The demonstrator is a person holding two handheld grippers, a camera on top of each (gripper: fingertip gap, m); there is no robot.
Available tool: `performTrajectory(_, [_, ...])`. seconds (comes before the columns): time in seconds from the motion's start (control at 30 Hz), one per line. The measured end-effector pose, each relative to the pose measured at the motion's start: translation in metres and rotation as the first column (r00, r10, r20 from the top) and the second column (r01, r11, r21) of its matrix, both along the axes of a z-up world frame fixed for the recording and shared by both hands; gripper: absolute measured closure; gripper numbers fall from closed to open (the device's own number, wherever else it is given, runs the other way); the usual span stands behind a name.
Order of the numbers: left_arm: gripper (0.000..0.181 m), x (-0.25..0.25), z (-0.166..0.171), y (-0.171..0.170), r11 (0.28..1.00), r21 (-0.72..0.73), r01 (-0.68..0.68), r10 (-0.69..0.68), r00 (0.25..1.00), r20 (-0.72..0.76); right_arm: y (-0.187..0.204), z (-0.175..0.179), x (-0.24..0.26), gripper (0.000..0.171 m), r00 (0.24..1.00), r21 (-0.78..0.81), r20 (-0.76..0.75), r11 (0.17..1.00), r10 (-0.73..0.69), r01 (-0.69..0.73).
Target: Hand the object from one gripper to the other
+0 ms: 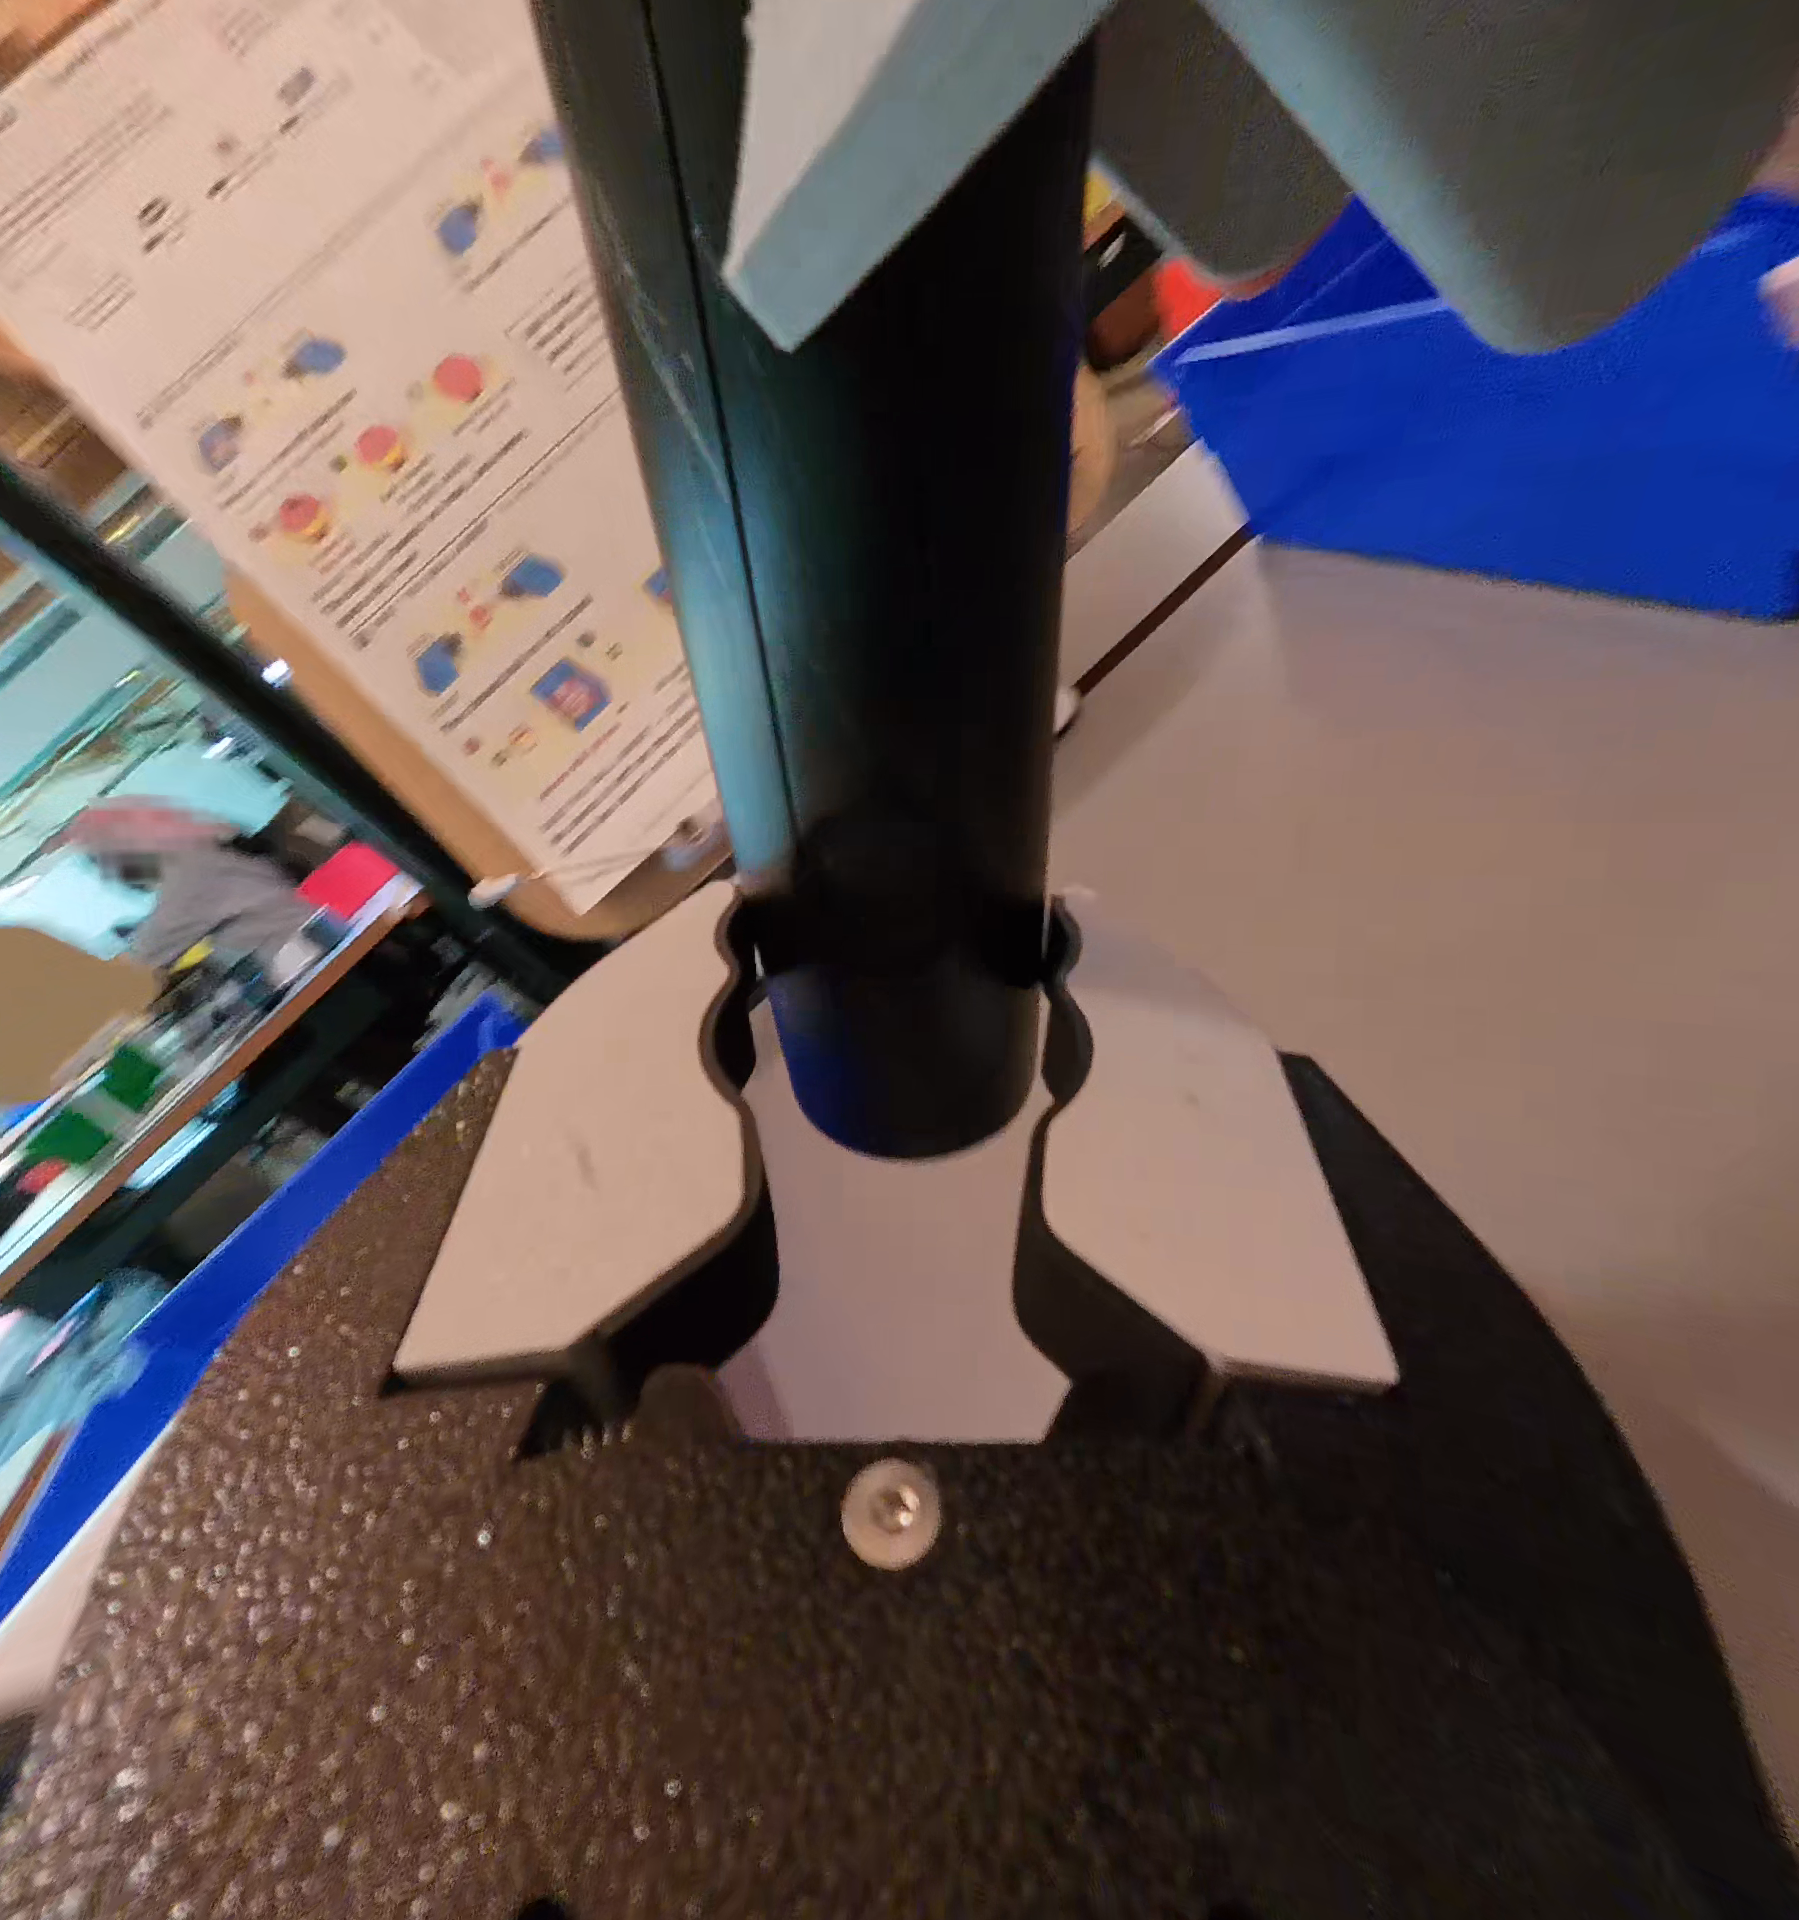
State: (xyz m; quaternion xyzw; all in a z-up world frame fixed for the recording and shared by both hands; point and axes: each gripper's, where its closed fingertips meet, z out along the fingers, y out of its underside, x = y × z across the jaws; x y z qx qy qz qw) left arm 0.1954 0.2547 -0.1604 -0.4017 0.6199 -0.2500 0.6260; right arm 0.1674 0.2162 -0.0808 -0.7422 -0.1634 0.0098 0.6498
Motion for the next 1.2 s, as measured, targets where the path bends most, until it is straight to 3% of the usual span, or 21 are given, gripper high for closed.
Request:
performTrajectory(0.07, [0.116, 0.002, 0.002, -0.023, 0.98, -0.064, 0.189, -0.187, 0.982, 0.029, -0.011, 0.007, 0.001, 0.146, 0.998, 0.032, 0.026, 0.997, 0.066, -0.066])
performTrajectory(0.13, [0.107, -0.001, 0.011, -0.041, 0.907, -0.23, 0.354, -0.336, 0.935, 0.113, -0.025, 0.017, 0.0, 0.146, 0.989, 0.09, 0.029, 0.985, 0.147, -0.149])
performTrajectory(0.2, [0.101, -0.009, 0.024, -0.055, 0.739, -0.443, 0.507, -0.456, 0.861, 0.225, -0.041, 0.032, -0.002, 0.146, 0.972, 0.172, 0.006, 0.957, 0.236, -0.234])
performTrajectory(0.27, [0.101, -0.018, 0.04, -0.062, 0.506, -0.599, 0.621, -0.522, 0.773, 0.361, -0.054, 0.047, -0.003, 0.146, 0.947, 0.26, -0.053, 0.92, 0.316, -0.292])
performTrajectory(0.37, [0.112, -0.033, 0.061, -0.063, 0.228, -0.629, 0.743, -0.523, 0.639, 0.564, -0.067, 0.063, -0.006, 0.146, 0.892, 0.384, -0.129, 0.851, 0.433, -0.358])
performTrajectory(0.43, [0.12, -0.044, 0.074, -0.065, 0.108, -0.586, 0.803, -0.505, 0.552, 0.664, -0.065, 0.064, -0.009, 0.147, 0.857, 0.423, -0.184, 0.826, 0.48, -0.372])
performTrajectory(0.5, [0.126, -0.052, 0.081, -0.071, 0.051, -0.549, 0.834, -0.522, 0.491, 0.697, -0.055, 0.057, -0.015, 0.147, 0.85, 0.42, -0.201, 0.826, 0.487, -0.375])
performTrajectory(0.6, [0.148, -0.054, 0.081, -0.072, 0.082, -0.525, 0.847, -0.533, 0.483, 0.695, -0.044, 0.048, -0.024, 0.146, 0.838, 0.389, -0.226, 0.835, 0.496, -0.389])
performTrajectory(0.67, [0.149, -0.056, 0.082, -0.069, 0.1, -0.509, 0.855, -0.535, 0.478, 0.697, -0.041, 0.046, -0.023, 0.146, 0.851, 0.368, -0.226, 0.85, 0.475, -0.377])
performTrajectory(0.77, [0.15, -0.05, 0.076, -0.063, 0.18, -0.533, 0.827, -0.546, 0.535, 0.645, -0.038, 0.035, -0.01, 0.141, 0.911, 0.298, -0.178, 0.903, 0.371, -0.31])
performTrajectory(0.87, [0.15, -0.041, 0.07, -0.051, 0.251, -0.584, 0.772, -0.51, 0.618, 0.598, -0.029, 0.012, 0.021, 0.104, 0.99, 0.17, 0.0, 0.976, 0.139, -0.137])
performTrajectory(0.93, [0.15, -0.031, 0.062, -0.036, 0.335, -0.638, 0.693, -0.445, 0.713, 0.541, -0.027, 0.002, 0.048, 0.081, 0.978, 0.129, 0.201, 0.991, -0.051, 0.025])
performTrajectory(1.03, [0.15, -0.018, 0.042, -0.017, 0.48, -0.698, 0.532, -0.362, 0.844, 0.395, -0.025, 0.008, 0.067, 0.074, 0.798, 0.258, 0.532, 0.952, -0.282, 0.164])
performTrajectory(1.1, [0.15, -0.013, 0.033, -0.015, 0.535, -0.705, 0.465, -0.347, 0.882, 0.318, -0.019, 0.001, 0.073, 0.075, 0.55, 0.287, 0.756, 0.935, -0.355, 0.209])
performTrajectory(1.17, [0.15, -0.01, 0.026, -0.019, 0.574, -0.701, 0.423, -0.348, 0.901, 0.258, -0.01, -0.016, 0.074, 0.075, 0.272, 0.268, 0.908, 0.941, -0.318, 0.206])
performTrajectory(1.2, [0.15, -0.008, 0.022, -0.021, 0.592, -0.698, 0.403, -0.344, 0.91, 0.234, -0.006, -0.026, 0.072, 0.077, 0.179, 0.25, 0.942, 0.949, -0.284, 0.192])
